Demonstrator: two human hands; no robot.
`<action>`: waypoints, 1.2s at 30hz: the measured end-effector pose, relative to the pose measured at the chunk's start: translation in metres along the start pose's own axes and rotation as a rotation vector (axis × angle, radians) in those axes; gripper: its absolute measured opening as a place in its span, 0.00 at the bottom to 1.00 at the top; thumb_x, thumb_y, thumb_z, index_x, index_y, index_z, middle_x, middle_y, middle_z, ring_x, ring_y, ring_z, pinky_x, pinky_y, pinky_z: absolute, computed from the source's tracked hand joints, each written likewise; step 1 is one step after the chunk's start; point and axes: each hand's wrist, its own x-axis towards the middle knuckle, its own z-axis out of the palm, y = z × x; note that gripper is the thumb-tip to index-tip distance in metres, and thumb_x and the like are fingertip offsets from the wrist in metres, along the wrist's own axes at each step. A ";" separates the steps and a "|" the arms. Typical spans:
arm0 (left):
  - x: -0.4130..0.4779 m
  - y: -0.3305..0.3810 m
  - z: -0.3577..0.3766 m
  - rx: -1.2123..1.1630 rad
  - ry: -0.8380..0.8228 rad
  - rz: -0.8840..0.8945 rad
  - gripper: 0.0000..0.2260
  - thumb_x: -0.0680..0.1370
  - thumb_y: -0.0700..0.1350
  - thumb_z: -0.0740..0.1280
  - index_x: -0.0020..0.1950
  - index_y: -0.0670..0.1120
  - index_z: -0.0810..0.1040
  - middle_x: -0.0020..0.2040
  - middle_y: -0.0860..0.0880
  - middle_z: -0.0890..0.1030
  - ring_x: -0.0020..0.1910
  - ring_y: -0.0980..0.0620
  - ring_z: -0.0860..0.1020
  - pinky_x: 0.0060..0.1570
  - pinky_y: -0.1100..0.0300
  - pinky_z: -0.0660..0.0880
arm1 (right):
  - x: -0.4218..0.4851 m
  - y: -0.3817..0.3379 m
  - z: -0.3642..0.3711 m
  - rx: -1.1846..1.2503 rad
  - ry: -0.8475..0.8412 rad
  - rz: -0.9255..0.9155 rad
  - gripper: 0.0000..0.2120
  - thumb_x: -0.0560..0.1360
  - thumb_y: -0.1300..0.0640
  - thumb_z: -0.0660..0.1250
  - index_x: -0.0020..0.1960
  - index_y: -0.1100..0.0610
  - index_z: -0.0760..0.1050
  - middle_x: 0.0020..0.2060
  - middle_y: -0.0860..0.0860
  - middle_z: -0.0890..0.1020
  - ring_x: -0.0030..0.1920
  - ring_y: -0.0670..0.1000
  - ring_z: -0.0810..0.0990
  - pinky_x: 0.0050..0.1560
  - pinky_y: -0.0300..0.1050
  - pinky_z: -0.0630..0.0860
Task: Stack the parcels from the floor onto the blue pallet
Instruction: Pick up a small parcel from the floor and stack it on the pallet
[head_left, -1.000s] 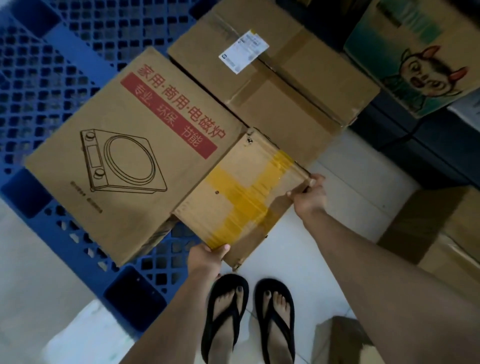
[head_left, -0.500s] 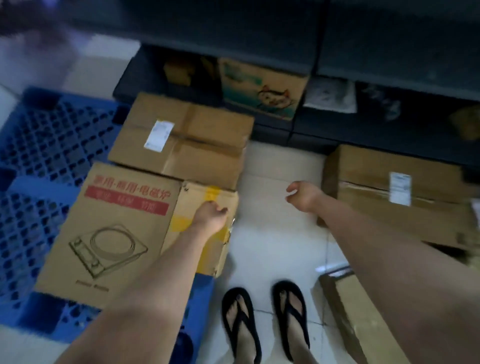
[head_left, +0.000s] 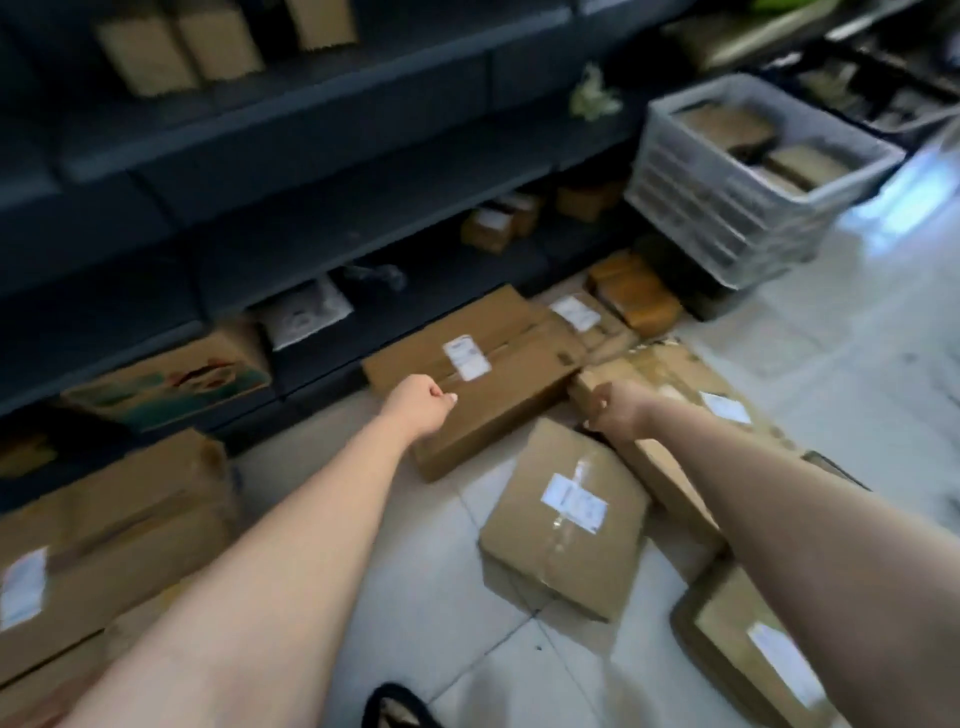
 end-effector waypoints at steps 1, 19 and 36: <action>-0.006 0.026 0.034 0.039 -0.046 0.032 0.09 0.77 0.49 0.65 0.46 0.44 0.78 0.50 0.40 0.82 0.51 0.41 0.80 0.50 0.55 0.75 | -0.011 0.047 0.001 0.015 -0.005 0.049 0.20 0.75 0.53 0.66 0.64 0.60 0.74 0.62 0.58 0.77 0.62 0.57 0.75 0.58 0.44 0.72; -0.035 0.067 0.589 0.435 -0.567 -0.021 0.15 0.77 0.46 0.66 0.59 0.38 0.75 0.59 0.38 0.77 0.58 0.41 0.76 0.56 0.54 0.73 | -0.062 0.523 0.344 0.936 -0.102 0.790 0.16 0.75 0.55 0.66 0.59 0.60 0.76 0.35 0.50 0.76 0.41 0.53 0.76 0.36 0.43 0.72; -0.048 0.011 0.617 -0.171 -0.428 -0.471 0.23 0.72 0.30 0.69 0.67 0.39 0.73 0.61 0.38 0.79 0.57 0.43 0.79 0.59 0.48 0.76 | -0.040 0.533 0.372 1.477 0.117 0.953 0.19 0.74 0.65 0.65 0.65 0.57 0.71 0.47 0.53 0.81 0.40 0.48 0.77 0.35 0.40 0.70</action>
